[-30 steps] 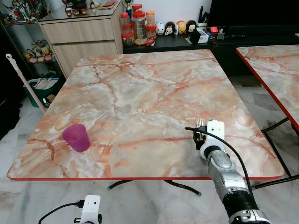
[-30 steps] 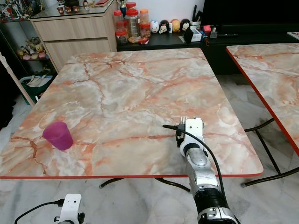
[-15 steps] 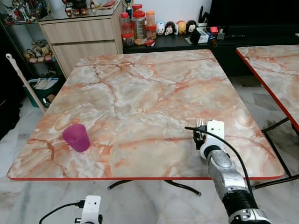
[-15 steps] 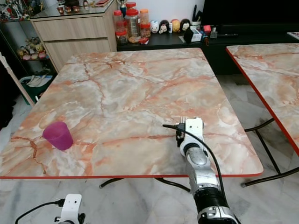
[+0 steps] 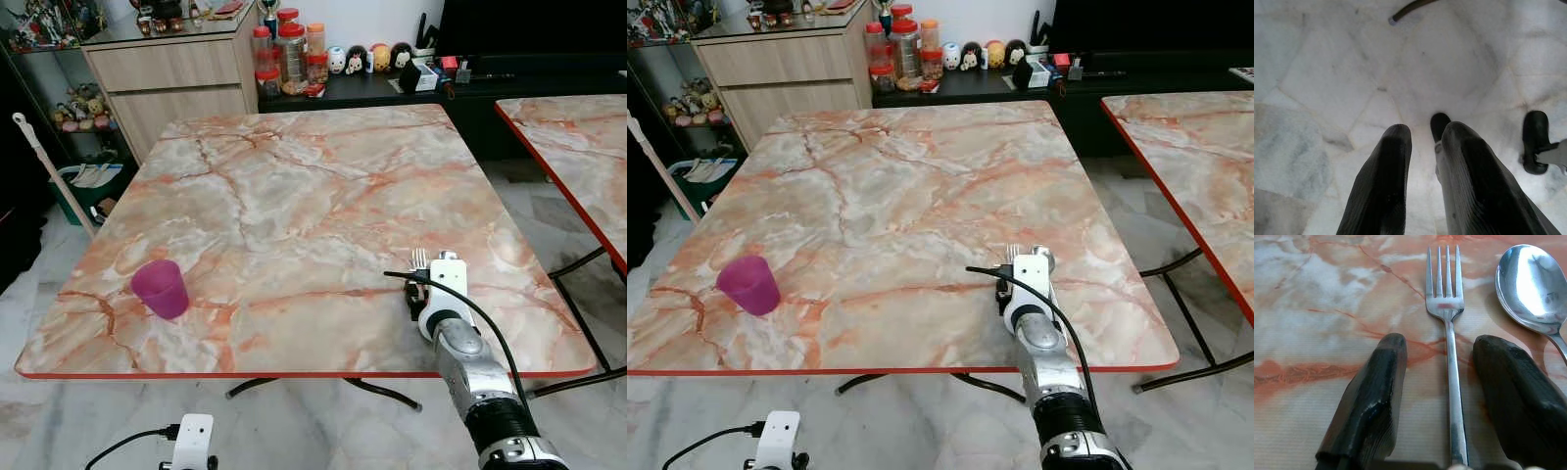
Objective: Setting the table
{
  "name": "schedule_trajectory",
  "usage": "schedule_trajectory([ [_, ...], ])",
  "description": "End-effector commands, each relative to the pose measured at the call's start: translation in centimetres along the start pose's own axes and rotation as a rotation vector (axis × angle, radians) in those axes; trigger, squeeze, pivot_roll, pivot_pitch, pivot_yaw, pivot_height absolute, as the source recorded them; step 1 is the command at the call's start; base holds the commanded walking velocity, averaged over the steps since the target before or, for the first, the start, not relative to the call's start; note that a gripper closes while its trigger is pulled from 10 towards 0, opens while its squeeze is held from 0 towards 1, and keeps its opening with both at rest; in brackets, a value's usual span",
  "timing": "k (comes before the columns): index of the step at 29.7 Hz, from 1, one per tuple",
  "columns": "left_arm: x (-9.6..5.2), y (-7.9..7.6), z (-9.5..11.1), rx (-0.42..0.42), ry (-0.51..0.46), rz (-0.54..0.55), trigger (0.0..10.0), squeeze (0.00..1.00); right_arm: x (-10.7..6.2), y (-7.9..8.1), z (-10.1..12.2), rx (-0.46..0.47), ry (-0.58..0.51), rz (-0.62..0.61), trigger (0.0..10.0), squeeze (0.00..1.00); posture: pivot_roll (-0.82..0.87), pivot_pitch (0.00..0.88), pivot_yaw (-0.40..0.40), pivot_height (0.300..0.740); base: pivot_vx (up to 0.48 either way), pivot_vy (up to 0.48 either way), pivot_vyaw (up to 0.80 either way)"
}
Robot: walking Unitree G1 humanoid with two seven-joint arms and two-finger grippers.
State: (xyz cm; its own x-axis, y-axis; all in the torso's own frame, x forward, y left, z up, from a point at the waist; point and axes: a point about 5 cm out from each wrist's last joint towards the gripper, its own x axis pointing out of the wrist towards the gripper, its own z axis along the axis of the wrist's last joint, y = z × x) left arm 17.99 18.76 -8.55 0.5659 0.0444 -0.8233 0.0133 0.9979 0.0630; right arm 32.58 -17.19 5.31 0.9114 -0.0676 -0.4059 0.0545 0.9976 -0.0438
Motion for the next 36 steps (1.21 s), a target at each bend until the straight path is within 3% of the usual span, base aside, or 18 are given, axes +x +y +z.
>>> schedule_trajectory([
  [1,-0.09,0.11,-0.59,-0.013,0.024,-0.008,10.0,0.00,0.05,0.02,-0.71,-0.007,0.054,-0.011,10.0,0.00,-0.19,0.000,0.061,0.740,0.000,0.000,0.00],
  [3,-0.09,0.03,-0.64,-0.015,0.028,-0.013,10.0,0.00,0.07,0.03,-0.80,-0.008,0.062,-0.009,10.0,0.00,-0.19,0.000,0.061,0.740,0.000,0.000,0.00],
  [4,-0.09,0.01,-0.66,-0.016,0.028,-0.015,10.0,0.00,0.07,0.06,-0.83,-0.011,0.065,-0.005,2.9,0.00,-0.19,0.000,0.059,0.740,0.000,0.000,0.00],
  [5,-0.10,-0.02,-0.68,-0.016,0.029,-0.016,10.0,0.00,0.05,0.14,-0.87,-0.013,0.068,0.003,0.0,0.00,-0.19,0.000,0.059,0.740,0.000,0.000,0.00],
  [23,-0.12,-0.25,-0.94,-0.033,0.047,-0.045,10.0,0.00,0.07,0.33,-0.68,-0.025,0.070,0.017,0.0,0.00,-0.19,0.000,0.057,0.740,0.000,0.000,0.00],
  [36,-0.12,-0.15,-0.99,-0.100,0.055,-0.040,10.0,0.00,0.08,0.69,-0.67,-0.028,0.065,0.035,0.0,0.00,-0.20,0.000,0.062,0.740,0.000,0.000,0.00],
])
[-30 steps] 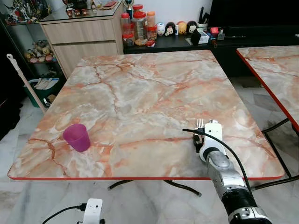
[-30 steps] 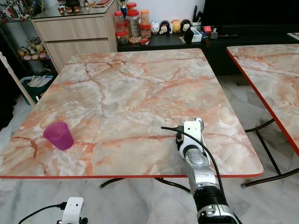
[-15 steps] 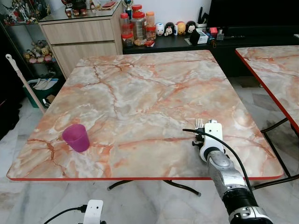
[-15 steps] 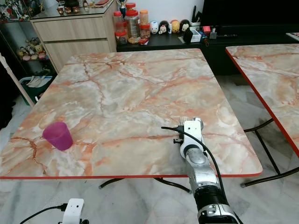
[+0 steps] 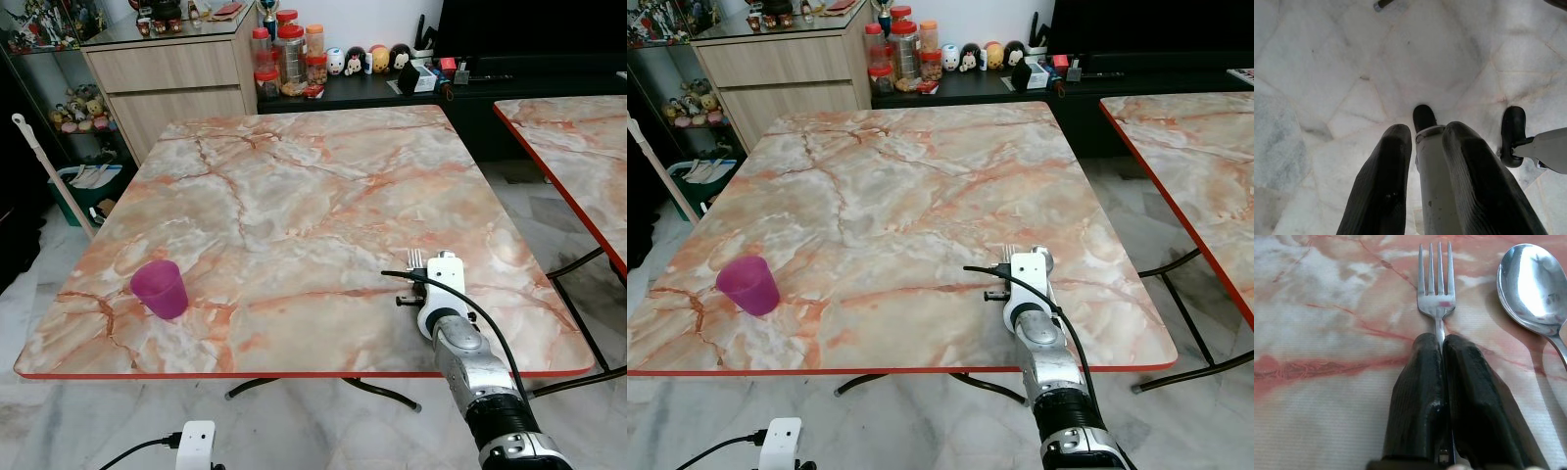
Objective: Setting the table
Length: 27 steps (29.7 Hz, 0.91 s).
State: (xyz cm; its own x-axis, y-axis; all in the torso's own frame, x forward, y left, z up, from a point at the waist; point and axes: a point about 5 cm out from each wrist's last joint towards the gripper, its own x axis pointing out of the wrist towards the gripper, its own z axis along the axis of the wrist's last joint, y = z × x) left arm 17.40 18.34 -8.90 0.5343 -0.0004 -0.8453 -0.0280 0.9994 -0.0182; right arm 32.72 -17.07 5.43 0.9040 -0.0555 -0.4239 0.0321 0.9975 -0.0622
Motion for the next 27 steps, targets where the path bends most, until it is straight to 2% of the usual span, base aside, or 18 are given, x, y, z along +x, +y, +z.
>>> schedule_trajectory([
  [1,-0.1,0.4,-0.3,-0.023,0.016,0.006,10.0,0.00,0.0,0.6,-0.8,-0.001,0.042,0.025,0.0,0.00,-0.20,0.000,0.062,0.740,0.000,0.000,0.00],
  [5,-0.1,0.6,-0.2,-0.037,0.007,0.028,10.0,0.00,0.0,1.2,0.2,0.003,-0.051,0.062,0.0,0.00,-0.20,0.000,0.064,0.740,0.000,0.000,0.00],
  [6,-0.1,0.7,-0.1,-0.048,0.001,0.040,10.0,0.00,-0.2,1.6,1.2,-0.010,-0.128,0.089,10.0,0.00,-0.20,0.000,0.064,0.740,0.000,0.000,0.00],
  [10,0.0,0.7,0.2,-0.046,-0.006,0.048,10.0,0.00,-0.4,2.1,2.4,0.020,-0.213,0.114,10.0,0.00,-0.20,0.000,0.063,0.740,0.000,0.000,0.00],
  [13,0.0,0.7,0.2,-0.047,-0.006,0.048,10.0,0.00,-0.5,2.2,2.6,0.023,-0.231,0.116,10.0,0.00,-0.20,0.000,0.063,0.740,0.000,0.000,0.00],
  [15,0.0,0.8,0.4,-0.058,-0.015,0.067,10.0,0.00,-0.7,2.5,3.6,0.010,-0.312,0.134,10.0,0.00,-0.20,0.000,0.059,0.740,0.000,0.000,0.00],
  [16,0.0,0.8,0.4,-0.058,-0.015,0.067,10.0,0.00,-0.7,2.5,3.6,0.010,-0.312,0.134,10.0,0.00,-0.20,0.000,0.059,0.740,0.000,0.000,0.00],
  [17,0.0,0.9,0.5,-0.064,-0.023,0.083,10.0,0.00,-1.0,2.7,4.6,-0.006,-0.389,0.144,10.0,0.00,-0.19,0.000,0.056,0.740,0.000,0.000,0.00],
  [20,0.0,1.0,0.6,-0.066,-0.026,0.088,10.0,0.00,-1.3,2.8,5.1,-0.006,-0.434,0.156,10.0,0.00,-0.19,0.000,0.056,0.740,0.000,0.000,0.00],
  [22,-0.1,1.2,0.5,-0.058,-0.027,0.108,10.0,0.00,-1.7,2.8,6.2,-0.017,-0.503,0.166,10.0,0.00,-0.20,0.000,0.054,0.740,0.000,0.000,0.00],
  [27,-0.1,1.5,0.3,-0.051,-0.024,0.125,10.0,0.00,-2.2,2.4,7.5,-0.022,-0.586,0.163,10.0,0.00,-0.20,0.000,0.053,0.740,0.000,-0.365,0.00],
])
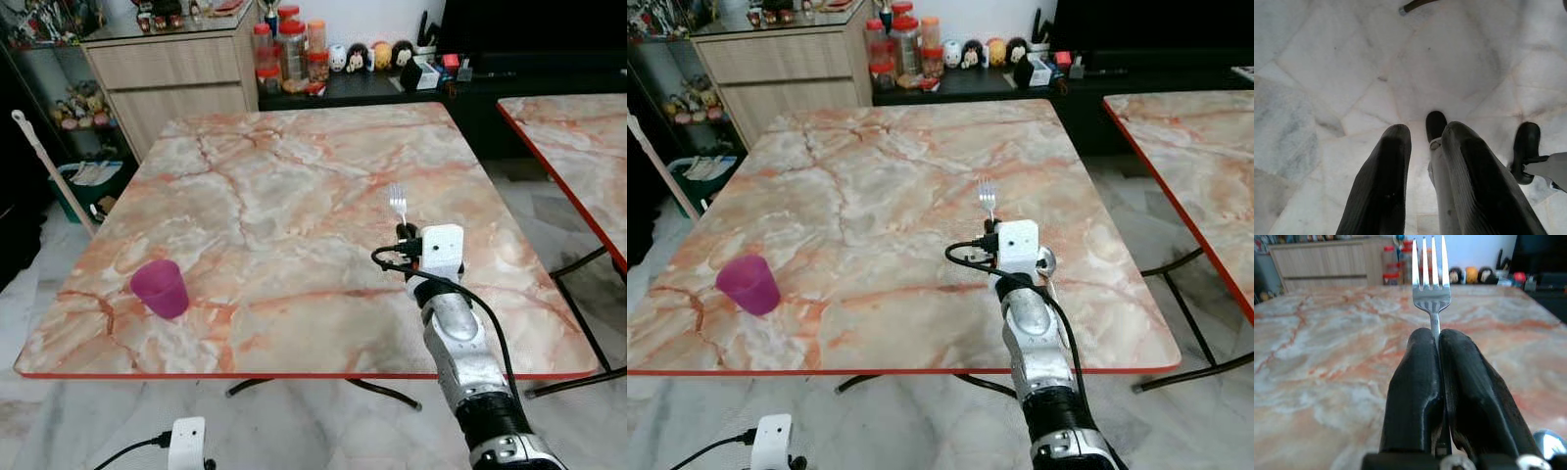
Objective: Setting the table
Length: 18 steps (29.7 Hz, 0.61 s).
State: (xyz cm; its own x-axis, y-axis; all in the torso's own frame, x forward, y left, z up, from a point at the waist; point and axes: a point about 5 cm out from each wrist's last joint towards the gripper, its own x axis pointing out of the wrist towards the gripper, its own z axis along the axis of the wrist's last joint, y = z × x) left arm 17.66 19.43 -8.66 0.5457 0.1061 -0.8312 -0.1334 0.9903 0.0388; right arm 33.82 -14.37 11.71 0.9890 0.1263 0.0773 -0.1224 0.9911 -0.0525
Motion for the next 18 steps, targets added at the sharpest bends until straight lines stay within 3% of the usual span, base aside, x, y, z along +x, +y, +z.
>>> schedule_trajectory([
  [1,-0.04,0.46,-0.09,0.000,-0.002,0.024,10.0,0.00,0.40,-0.06,1.52,-0.022,-0.073,0.008,10.0,0.00,-0.20,0.000,0.053,0.740,0.000,-0.480,0.00],
  [18,-0.06,0.56,-0.16,0.003,-0.001,0.025,10.0,0.00,0.52,-0.31,2.40,-0.031,-0.133,0.015,10.0,0.00,-0.21,0.000,0.059,0.740,0.000,0.000,0.00],
])
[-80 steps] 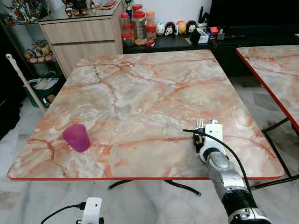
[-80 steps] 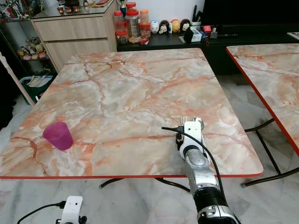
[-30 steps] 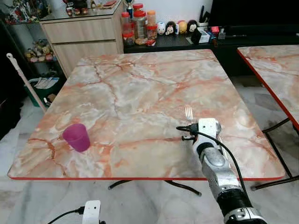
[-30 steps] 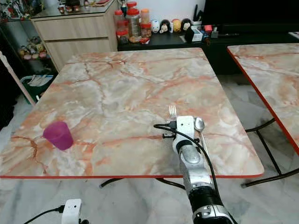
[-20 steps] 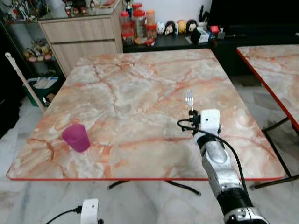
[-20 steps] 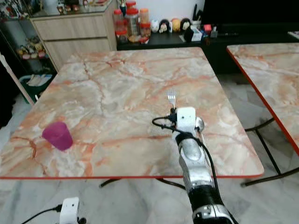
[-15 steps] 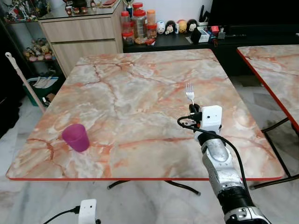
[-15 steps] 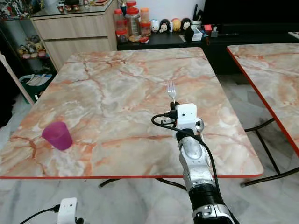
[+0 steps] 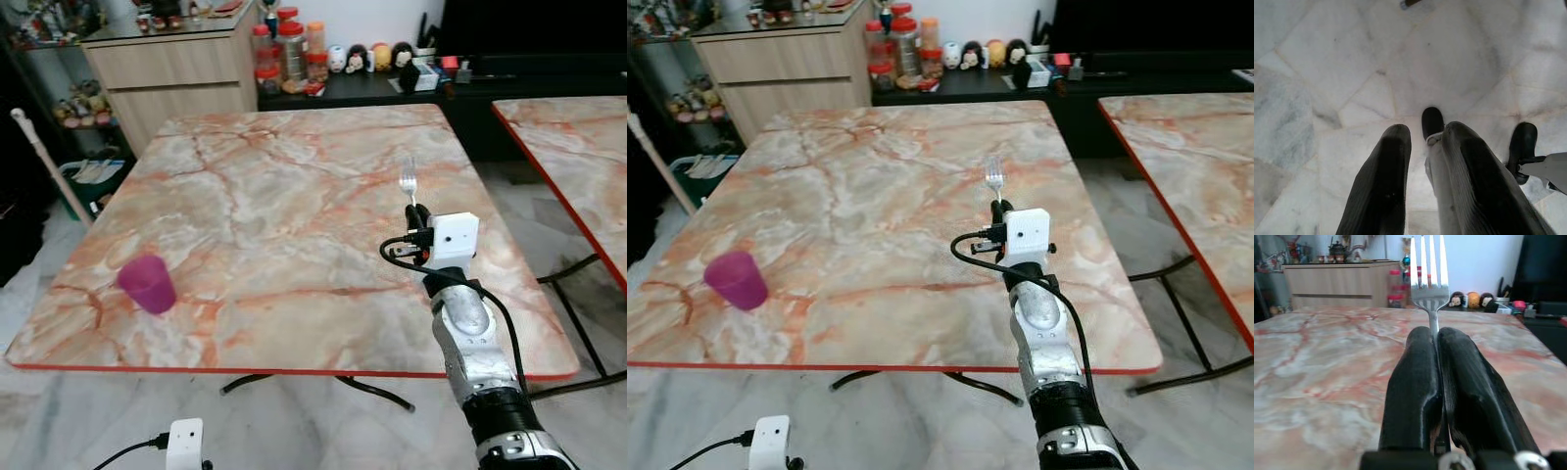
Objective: Setting the table
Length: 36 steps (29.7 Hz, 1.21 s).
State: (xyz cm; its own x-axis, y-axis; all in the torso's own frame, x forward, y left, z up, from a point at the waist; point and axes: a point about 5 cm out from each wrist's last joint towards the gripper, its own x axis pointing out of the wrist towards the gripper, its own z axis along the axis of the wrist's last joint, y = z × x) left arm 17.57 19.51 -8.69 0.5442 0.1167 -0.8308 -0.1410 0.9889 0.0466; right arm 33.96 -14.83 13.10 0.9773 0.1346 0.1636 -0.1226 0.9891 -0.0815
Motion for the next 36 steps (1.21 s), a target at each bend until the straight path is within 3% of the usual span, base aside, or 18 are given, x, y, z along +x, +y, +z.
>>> schedule_trajectory([
  [1,-0.03,0.52,-0.07,0.005,-0.002,0.015,10.0,0.00,0.42,0.14,1.03,-0.001,-0.048,0.010,10.0,0.00,-0.21,0.000,0.059,0.740,0.000,0.000,0.00],
  [4,-0.04,0.59,-0.06,0.007,-0.002,0.016,10.0,0.00,0.40,0.05,0.98,-0.005,-0.046,0.007,10.0,0.00,-0.21,0.000,0.061,0.740,0.000,0.000,0.00],
  [15,0.00,0.68,0.22,0.001,-0.012,0.017,10.0,0.00,0.45,0.09,0.91,-0.002,-0.043,0.002,10.0,0.00,-0.20,0.000,0.056,0.740,0.000,-0.480,0.00],
  [23,-0.02,0.64,0.12,-0.009,-0.012,0.020,10.0,0.00,0.55,-0.15,1.02,-0.009,-0.045,-0.001,10.0,0.00,-0.20,0.000,0.052,0.740,0.000,0.000,0.00],
  [36,-0.02,0.48,0.08,-0.009,-0.012,0.015,10.0,0.00,0.50,-0.41,0.99,-0.018,-0.040,-0.015,10.0,0.00,-0.21,0.000,0.054,0.740,0.000,-0.443,0.00],
])
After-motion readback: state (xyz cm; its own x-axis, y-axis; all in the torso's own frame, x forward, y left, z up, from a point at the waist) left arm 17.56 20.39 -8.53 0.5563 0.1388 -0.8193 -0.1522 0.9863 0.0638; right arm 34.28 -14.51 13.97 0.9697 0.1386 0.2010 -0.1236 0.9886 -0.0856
